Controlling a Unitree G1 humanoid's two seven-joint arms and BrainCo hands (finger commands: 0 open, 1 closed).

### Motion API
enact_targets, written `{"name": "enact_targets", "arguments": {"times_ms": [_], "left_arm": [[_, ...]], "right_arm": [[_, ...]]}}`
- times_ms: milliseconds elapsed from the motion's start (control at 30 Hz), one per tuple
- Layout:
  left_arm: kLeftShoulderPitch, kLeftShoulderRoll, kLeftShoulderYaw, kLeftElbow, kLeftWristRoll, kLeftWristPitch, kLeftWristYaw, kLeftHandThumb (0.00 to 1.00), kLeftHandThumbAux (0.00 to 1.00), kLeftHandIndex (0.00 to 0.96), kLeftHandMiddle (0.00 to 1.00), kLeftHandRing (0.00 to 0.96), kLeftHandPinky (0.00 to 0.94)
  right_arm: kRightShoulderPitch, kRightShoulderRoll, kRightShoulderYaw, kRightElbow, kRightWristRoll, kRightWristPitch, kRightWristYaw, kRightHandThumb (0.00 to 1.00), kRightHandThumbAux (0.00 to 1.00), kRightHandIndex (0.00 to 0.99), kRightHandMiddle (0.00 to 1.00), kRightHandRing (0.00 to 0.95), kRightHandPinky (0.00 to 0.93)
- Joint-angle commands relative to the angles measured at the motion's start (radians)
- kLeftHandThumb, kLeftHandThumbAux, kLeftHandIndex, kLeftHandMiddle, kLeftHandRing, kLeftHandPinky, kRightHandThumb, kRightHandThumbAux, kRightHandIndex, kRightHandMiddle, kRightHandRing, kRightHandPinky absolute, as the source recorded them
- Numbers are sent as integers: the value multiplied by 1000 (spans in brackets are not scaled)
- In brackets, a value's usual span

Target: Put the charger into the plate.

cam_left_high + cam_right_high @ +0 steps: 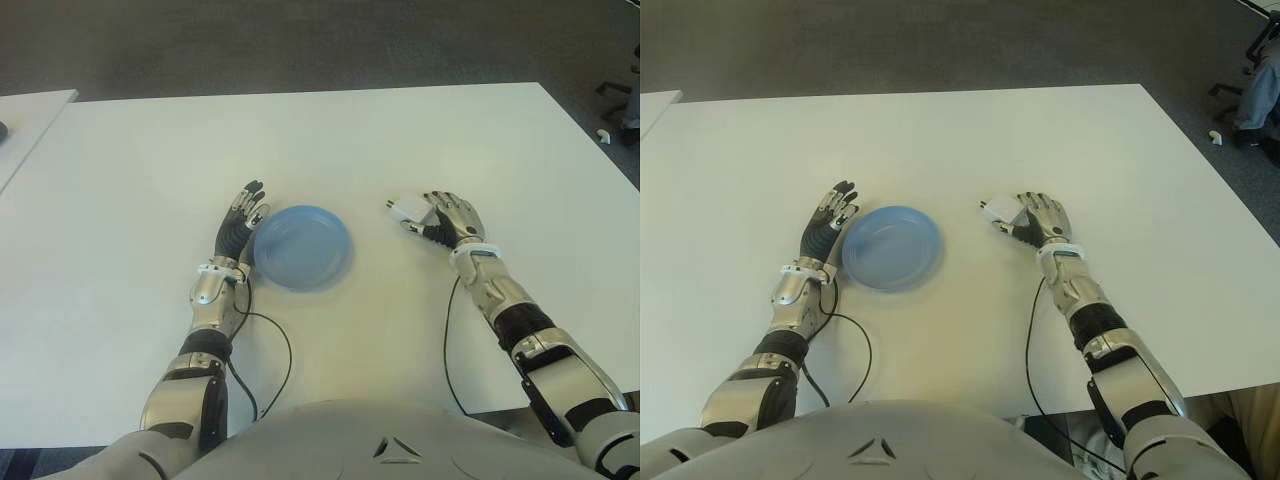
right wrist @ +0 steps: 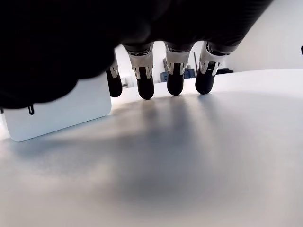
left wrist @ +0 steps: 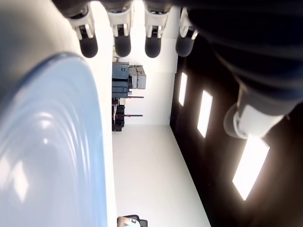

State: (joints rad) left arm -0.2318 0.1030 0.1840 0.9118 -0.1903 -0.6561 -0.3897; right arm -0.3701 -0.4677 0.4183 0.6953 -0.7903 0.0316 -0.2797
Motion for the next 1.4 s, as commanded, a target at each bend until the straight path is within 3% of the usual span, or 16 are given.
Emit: {"name": "enact_targets", "arguments": {"times_ms": [33, 1033, 1233, 1267, 1300, 1333, 1400], "left_arm": [[49, -16, 1, 29, -11, 47, -14, 54, 529, 0, 4, 0, 0], [47, -32, -1, 19, -21, 65, -18, 62, 537, 0, 7, 0, 0], [46, -34, 0, 19, -22, 65, -16, 64, 537, 0, 11, 0, 0], [46, -35, 0, 19, -22, 65, -15, 64, 537, 0, 12, 0, 0], [45, -35, 0, 19, -21, 65, -13, 64, 537, 0, 12, 0, 0], [45, -36, 0, 20, -20, 64, -11, 64, 537, 0, 14, 0, 0], [45, -36, 0, 20, -20, 63, -11, 64, 538, 0, 16, 0, 0]], "right_arm": [[-8, 17, 21, 27, -3, -8, 6, 350, 136, 0, 0, 0, 0], [-44, 8, 63, -12, -31, 22, 52, 393, 131, 0, 0, 0, 0], [-54, 7, 68, -8, -39, 23, 53, 406, 189, 0, 0, 0, 19], [-57, 7, 68, -5, -40, 22, 51, 421, 224, 27, 66, 74, 113], [-64, 9, 67, 7, -38, 17, 42, 426, 236, 38, 90, 101, 147], [-74, 13, 66, 26, -36, 12, 30, 488, 286, 140, 265, 272, 308], [-85, 17, 65, 49, -32, 6, 16, 573, 345, 277, 465, 460, 485]]}}
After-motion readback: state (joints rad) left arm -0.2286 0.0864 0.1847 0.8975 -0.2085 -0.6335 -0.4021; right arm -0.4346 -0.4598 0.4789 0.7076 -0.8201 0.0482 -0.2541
